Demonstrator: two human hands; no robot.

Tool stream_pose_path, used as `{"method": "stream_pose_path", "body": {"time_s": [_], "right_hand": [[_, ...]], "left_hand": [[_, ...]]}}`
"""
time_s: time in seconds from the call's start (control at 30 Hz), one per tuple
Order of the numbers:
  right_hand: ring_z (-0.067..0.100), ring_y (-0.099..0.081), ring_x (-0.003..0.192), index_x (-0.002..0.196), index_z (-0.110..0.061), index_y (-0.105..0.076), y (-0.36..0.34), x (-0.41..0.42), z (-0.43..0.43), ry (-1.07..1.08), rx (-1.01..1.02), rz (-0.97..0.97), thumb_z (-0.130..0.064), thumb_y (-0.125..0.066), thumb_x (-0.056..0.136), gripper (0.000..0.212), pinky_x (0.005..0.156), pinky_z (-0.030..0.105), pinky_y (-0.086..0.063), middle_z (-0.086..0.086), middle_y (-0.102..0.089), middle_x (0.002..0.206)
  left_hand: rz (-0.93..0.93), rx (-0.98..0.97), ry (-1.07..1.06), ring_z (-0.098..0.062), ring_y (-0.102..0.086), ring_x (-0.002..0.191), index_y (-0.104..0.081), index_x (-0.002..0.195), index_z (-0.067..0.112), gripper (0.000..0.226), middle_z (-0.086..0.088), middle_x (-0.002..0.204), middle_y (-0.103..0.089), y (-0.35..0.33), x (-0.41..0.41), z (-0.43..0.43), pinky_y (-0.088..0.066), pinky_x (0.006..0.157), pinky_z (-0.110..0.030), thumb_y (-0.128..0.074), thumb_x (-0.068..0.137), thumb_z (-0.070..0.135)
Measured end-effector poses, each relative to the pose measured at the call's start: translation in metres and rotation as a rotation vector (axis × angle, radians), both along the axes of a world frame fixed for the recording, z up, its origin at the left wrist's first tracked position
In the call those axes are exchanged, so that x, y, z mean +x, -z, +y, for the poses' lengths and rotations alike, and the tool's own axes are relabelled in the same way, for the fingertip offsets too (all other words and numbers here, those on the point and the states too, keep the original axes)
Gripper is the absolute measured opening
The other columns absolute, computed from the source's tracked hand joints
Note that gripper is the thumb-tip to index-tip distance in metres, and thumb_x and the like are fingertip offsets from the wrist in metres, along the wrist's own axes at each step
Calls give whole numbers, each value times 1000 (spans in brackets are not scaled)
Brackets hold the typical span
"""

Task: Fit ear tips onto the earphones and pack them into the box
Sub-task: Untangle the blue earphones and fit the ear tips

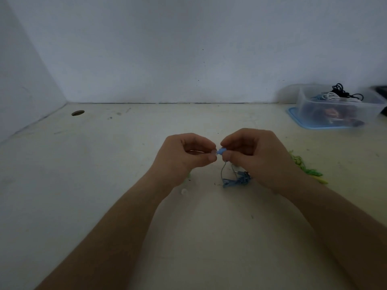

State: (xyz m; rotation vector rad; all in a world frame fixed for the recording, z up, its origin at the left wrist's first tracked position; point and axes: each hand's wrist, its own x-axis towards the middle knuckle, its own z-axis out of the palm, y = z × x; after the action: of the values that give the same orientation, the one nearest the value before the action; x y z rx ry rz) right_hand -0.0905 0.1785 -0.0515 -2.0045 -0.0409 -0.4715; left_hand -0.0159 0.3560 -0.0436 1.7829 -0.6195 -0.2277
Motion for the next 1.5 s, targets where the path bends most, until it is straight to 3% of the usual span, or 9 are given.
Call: {"method": "stream_pose_path", "body": {"time_s": [0.33,1.07,1.27,1.5], "right_hand": [[10,-73,73,92,-15,-74,-1,-1,0,5,-2,-4,-12,-77,84,9,67,21,-56,-3,-76,78],[16,-74,70,95,-12,-75,-5,-1,-7,-98,175,-22,-2,-71,84,16,66,20,-56,3,-77,77],[18,-73,69,94,-9,-75,-5,-1,-6,-104,226,-29,0,-72,83,14,66,22,-57,9,-76,79],[15,-73,67,90,-11,-75,-6,-2,-3,-80,222,-29,2,-73,83,15,64,20,-56,2,-76,74]], "left_hand": [[22,-29,34,-17,-75,85,-76,94,7,16,-4,88,-78,-3,-3,1,-58,83,-23,-77,79,1],[92,-158,56,-18,-74,76,-72,88,7,10,-9,82,-76,-2,-6,-4,-59,70,-24,-71,83,-2],[116,-175,44,-15,-74,72,-72,87,8,13,-2,75,-76,-2,-7,-5,-58,68,-21,-70,83,-4],[128,-191,36,-14,-73,70,-72,87,7,13,-3,74,-76,-2,-7,-6,-57,66,-20,-70,83,-5]]}}
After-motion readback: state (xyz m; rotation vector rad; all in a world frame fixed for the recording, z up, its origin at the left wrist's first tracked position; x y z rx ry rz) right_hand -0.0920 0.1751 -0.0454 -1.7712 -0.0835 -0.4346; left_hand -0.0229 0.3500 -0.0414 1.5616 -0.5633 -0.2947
